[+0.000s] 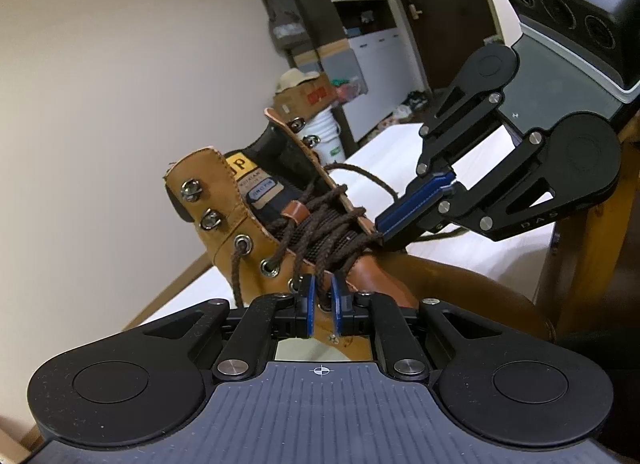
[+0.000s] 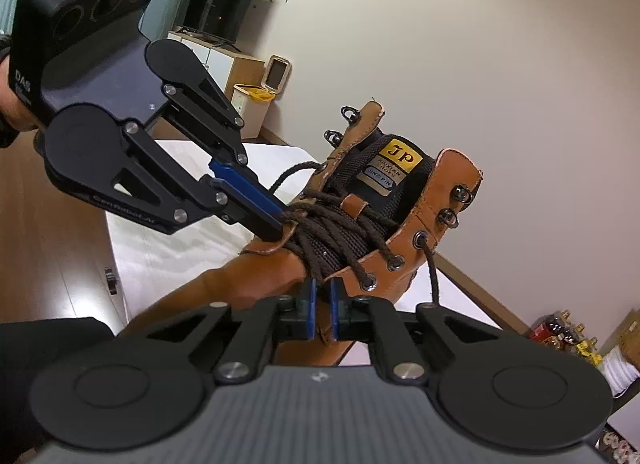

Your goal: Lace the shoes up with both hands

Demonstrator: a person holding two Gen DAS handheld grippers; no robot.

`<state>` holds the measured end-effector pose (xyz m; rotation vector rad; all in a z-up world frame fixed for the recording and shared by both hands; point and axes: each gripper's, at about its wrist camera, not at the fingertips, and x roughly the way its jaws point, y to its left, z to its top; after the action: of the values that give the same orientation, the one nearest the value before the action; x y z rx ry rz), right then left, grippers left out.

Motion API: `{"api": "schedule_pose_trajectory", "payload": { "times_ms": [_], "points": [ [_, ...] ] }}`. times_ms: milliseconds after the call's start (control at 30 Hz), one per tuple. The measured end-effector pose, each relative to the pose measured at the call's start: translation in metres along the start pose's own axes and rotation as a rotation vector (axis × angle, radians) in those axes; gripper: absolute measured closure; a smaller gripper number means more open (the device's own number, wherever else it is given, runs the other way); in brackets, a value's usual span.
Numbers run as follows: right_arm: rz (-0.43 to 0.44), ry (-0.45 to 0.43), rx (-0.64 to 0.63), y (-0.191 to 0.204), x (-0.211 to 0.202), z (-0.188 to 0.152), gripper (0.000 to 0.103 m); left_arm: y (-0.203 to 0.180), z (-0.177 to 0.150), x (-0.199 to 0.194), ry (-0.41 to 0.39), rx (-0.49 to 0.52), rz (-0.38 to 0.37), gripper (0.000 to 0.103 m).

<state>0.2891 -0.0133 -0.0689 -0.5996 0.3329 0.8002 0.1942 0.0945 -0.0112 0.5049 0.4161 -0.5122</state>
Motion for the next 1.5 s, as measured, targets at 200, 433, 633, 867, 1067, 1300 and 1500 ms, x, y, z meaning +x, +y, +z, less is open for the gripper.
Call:
{"api": "schedule_pose_trajectory", "payload": {
  "times_ms": [200,433,633,867,1067,1300,1500],
  "points": [
    [-0.013,-0.013,-0.018,0.009,-0.005,0.005,0.1,-0.007,0.002,0.0,-0.02,0.027,-0.014,0.1],
    [0.001,-0.018,-0.034,0.011,-0.01,0.004,0.098,-0.004,-0.001,-0.012,-0.035,-0.008,-0.034,0.093],
    [-0.073,-0.075,-0.025,0.001,-0.025,0.0,0.097,0.014,-0.003,-0.017,-0.066,-0.026,0.053,0.093],
    [-0.114,-0.034,-0.19,0.009,-0.009,0.003,0.097,0.009,-0.001,-0.002,-0.046,0.038,0.049,0.091],
    [-0.105,-0.021,-0.239,0.009,0.0,0.004,0.095,0.008,0.004,0.003,-0.043,0.077,0.038,0.093],
    [-0.084,0.017,-0.284,0.01,0.006,0.011,0.095,0.005,0.008,0.009,-0.016,0.127,0.025,0.098],
    [-0.124,0.058,-0.406,0.021,0.008,0.016,0.094,0.009,0.008,0.011,-0.022,0.11,0.008,0.098]
  ]
}}
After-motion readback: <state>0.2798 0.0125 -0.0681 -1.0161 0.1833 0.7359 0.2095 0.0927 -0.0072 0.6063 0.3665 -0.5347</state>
